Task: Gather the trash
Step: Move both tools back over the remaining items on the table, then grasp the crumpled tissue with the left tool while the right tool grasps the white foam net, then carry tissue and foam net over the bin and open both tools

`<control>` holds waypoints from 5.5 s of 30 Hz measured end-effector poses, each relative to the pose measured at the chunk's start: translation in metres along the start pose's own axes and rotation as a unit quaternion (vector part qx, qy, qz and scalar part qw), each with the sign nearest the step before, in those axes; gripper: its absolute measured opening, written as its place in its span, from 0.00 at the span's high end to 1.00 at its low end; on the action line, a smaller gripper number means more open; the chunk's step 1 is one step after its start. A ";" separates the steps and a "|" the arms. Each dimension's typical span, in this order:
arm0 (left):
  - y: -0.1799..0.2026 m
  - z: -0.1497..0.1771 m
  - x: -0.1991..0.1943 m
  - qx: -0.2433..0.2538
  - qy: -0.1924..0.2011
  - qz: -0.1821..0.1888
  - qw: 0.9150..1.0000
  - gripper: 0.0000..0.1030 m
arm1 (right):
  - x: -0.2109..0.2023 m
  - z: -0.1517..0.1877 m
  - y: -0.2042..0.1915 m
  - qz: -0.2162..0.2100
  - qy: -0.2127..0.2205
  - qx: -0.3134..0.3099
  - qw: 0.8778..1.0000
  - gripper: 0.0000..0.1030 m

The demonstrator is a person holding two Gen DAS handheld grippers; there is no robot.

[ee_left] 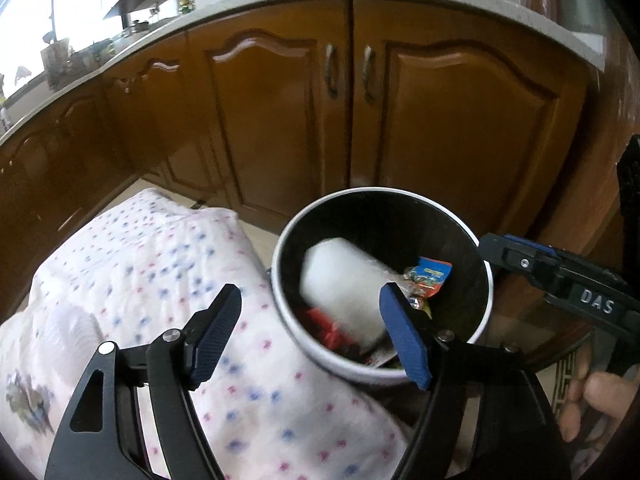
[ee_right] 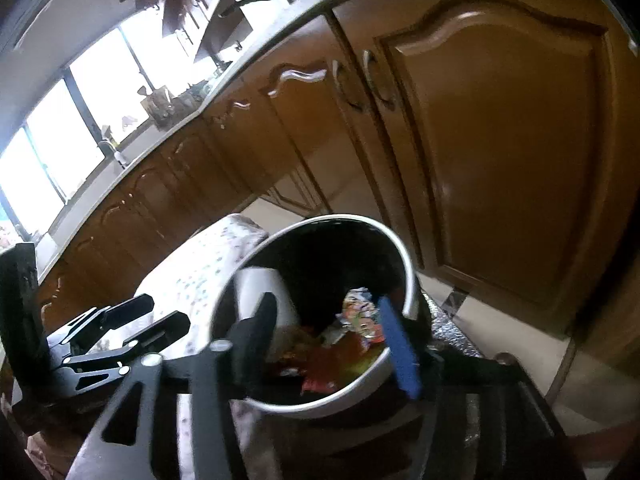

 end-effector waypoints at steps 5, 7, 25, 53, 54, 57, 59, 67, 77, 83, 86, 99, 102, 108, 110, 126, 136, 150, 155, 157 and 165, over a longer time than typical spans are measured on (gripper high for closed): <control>-0.018 0.019 -0.023 -0.020 0.012 -0.015 1.000 0.22 | -0.009 0.013 -0.017 -0.015 0.009 -0.003 1.000 0.23; -0.029 0.029 -0.034 -0.030 0.015 -0.021 0.999 0.22 | -0.010 0.019 -0.024 -0.021 0.008 0.000 1.000 0.23; -0.148 0.150 -0.108 -0.167 0.013 -0.075 0.983 0.21 | 0.005 0.081 -0.111 -0.088 -0.048 -0.027 0.995 0.19; -0.284 0.232 -0.146 -0.281 0.002 -0.117 0.953 0.21 | 0.071 0.117 -0.243 -0.136 -0.116 -0.131 0.975 0.19; -0.287 0.231 -0.143 -0.281 0.002 -0.114 0.953 0.21 | 0.074 0.117 -0.246 -0.136 -0.116 -0.131 0.975 0.19; -0.294 0.226 -0.135 -0.282 0.000 -0.101 0.954 0.21 | 0.088 0.114 -0.254 -0.133 -0.120 -0.130 0.975 0.19; -0.299 0.222 -0.128 -0.280 -0.004 -0.096 0.955 0.21 | 0.097 0.112 -0.258 -0.131 -0.123 -0.130 0.975 0.19; -0.314 0.213 -0.090 -0.280 -0.034 -0.081 0.956 0.21 | 0.139 0.102 -0.267 -0.117 -0.130 -0.130 0.976 0.19; -0.323 0.208 -0.069 -0.281 -0.030 -0.060 0.957 0.80 | 0.167 0.111 -0.272 -0.109 -0.146 -0.162 0.970 0.86; -0.303 0.198 -0.094 -0.255 -0.008 -0.064 0.965 0.96 | 0.119 0.106 -0.264 -0.138 -0.115 -0.162 0.970 0.89; -0.291 0.196 -0.110 -0.256 0.009 -0.059 0.965 0.96 | 0.091 0.104 -0.255 -0.149 -0.104 -0.164 0.970 0.89; -0.181 0.167 -0.142 -0.198 0.044 0.014 0.979 0.96 | -0.020 0.107 -0.171 -0.133 -0.061 -0.133 0.980 0.89; -0.159 0.157 -0.141 -0.183 0.046 0.032 0.982 0.96 | -0.036 0.105 -0.154 -0.110 -0.043 -0.134 0.984 0.89; -0.122 0.144 -0.143 -0.156 0.048 0.050 0.985 0.96 | -0.053 0.102 -0.128 -0.091 -0.031 -0.126 0.987 0.89; -0.112 0.141 -0.143 -0.149 0.048 0.054 0.986 0.96 | -0.057 0.102 -0.120 -0.085 -0.026 -0.123 0.988 0.89; -0.059 0.101 -0.119 -0.098 0.038 0.049 0.993 0.96 | -0.071 0.081 -0.074 -0.067 -0.003 -0.102 0.992 0.89; -0.033 0.057 -0.098 -0.066 0.045 0.050 0.996 0.96 | -0.072 0.055 -0.056 -0.049 0.016 -0.098 0.994 0.89; -0.014 0.009 -0.043 -0.045 0.024 0.059 0.997 0.96 | -0.042 0.025 -0.037 -0.028 0.005 -0.096 0.995 0.89; -0.006 -0.003 -0.017 -0.035 0.004 0.067 0.997 0.96 | -0.026 0.021 -0.028 -0.015 -0.013 -0.091 0.996 0.89; -0.004 -0.008 -0.008 -0.031 -0.003 0.067 0.997 0.96 | -0.021 0.020 -0.026 -0.013 -0.019 -0.092 0.996 0.89; 0.000 -0.014 0.014 -0.021 -0.019 0.052 0.998 0.96 | 0.002 0.017 -0.029 -0.005 -0.050 -0.116 0.992 0.89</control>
Point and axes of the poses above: each gripper's, at about its wrist camera, not at the fingertips, and x roughly the way its jaws point, y to its right, z to its underside, the point moved 1 cm from there along x, roughly the way its jaws point, and after that the axes turned 6 degrees about x, right-handed, at the moved point
